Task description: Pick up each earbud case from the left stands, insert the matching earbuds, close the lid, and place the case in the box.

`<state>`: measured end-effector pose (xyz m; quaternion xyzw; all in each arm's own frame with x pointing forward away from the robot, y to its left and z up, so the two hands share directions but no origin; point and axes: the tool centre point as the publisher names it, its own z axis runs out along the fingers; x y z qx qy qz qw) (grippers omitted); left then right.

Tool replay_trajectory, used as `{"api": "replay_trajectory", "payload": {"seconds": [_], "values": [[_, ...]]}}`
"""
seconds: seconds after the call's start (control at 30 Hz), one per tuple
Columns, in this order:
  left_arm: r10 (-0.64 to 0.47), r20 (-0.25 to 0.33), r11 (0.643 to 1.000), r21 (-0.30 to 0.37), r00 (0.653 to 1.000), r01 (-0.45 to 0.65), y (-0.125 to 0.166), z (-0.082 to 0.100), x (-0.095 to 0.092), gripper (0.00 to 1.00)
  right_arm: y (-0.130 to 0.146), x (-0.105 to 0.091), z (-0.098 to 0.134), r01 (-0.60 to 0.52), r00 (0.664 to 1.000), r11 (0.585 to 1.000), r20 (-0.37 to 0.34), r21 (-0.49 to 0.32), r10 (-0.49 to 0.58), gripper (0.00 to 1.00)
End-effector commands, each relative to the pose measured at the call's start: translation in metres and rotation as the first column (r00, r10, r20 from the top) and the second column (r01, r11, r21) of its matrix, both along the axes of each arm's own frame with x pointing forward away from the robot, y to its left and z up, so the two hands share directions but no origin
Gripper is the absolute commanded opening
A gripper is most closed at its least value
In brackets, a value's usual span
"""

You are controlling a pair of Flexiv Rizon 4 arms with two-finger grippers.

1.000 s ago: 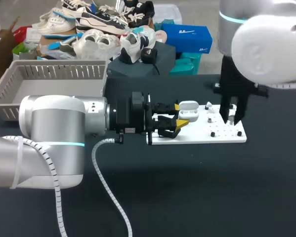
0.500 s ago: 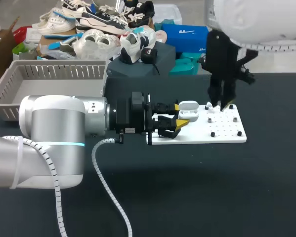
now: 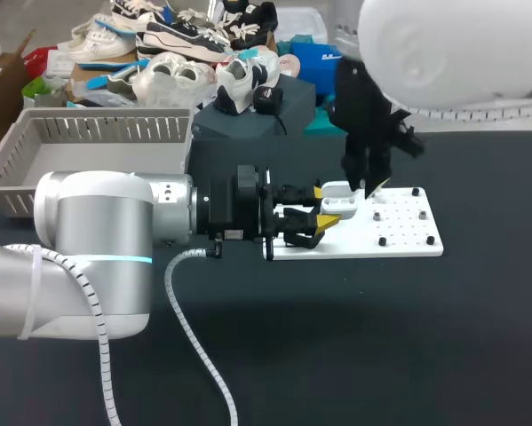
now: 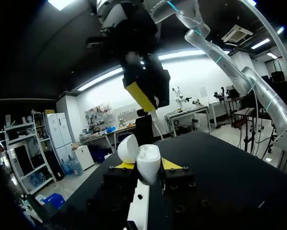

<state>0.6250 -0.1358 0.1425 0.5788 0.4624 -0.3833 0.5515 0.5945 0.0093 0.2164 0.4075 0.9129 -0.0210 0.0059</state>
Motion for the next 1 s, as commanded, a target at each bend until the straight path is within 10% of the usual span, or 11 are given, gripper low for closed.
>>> {"api": "replay_trajectory", "payload": {"seconds": [0.03,1.0], "values": [[0.004,0.002,1.000,-0.003,1.000,-0.004,0.000,-0.001,-0.001,0.00,0.011,0.003,-0.001,0.004,1.000,1.000,-0.004,-0.027,-0.004,0.00],[0.004,0.002,1.000,-0.003,1.000,-0.004,0.000,-0.001,-0.001,0.00,0.021,0.013,-0.016,0.034,0.999,0.997,0.030,-0.068,-0.032,0.00]]}}
